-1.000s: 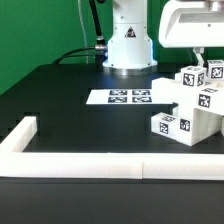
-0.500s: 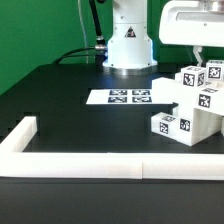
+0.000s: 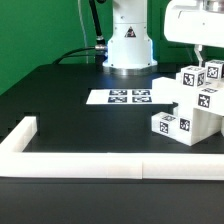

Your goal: Assemble chair

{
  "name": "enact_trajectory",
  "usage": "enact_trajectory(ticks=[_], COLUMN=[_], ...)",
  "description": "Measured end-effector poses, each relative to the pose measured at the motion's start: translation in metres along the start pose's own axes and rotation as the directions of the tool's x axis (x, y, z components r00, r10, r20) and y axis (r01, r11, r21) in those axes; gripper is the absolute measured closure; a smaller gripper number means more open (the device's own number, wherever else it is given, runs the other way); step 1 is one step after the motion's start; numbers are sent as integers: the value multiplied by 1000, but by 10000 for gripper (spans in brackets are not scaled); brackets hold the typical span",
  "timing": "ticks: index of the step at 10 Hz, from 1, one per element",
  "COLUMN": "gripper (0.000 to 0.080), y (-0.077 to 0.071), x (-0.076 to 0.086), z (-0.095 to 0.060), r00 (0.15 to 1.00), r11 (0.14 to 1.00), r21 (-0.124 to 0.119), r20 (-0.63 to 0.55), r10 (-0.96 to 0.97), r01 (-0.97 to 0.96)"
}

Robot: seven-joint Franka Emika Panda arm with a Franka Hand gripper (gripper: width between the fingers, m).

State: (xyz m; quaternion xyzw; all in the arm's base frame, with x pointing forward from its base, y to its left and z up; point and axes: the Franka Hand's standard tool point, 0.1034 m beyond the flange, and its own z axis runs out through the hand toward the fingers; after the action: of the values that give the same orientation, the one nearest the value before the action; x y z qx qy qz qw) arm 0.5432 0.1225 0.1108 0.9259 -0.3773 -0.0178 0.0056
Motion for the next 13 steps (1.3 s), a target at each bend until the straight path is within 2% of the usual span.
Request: enact_trajectory(ticks=[5,10,12,13], gripper=[512,512,512,456], y=[-1,-4,-4,-4], x=[-2,-5,-5,-5], z=[0,0,0,0], r00=[963,841,813,814], r11=[963,841,813,814], r21=[4,4,3,3], r20=[8,22,25,24], r10=[271,540,582,580], r01=[-271,-541,-583,-581])
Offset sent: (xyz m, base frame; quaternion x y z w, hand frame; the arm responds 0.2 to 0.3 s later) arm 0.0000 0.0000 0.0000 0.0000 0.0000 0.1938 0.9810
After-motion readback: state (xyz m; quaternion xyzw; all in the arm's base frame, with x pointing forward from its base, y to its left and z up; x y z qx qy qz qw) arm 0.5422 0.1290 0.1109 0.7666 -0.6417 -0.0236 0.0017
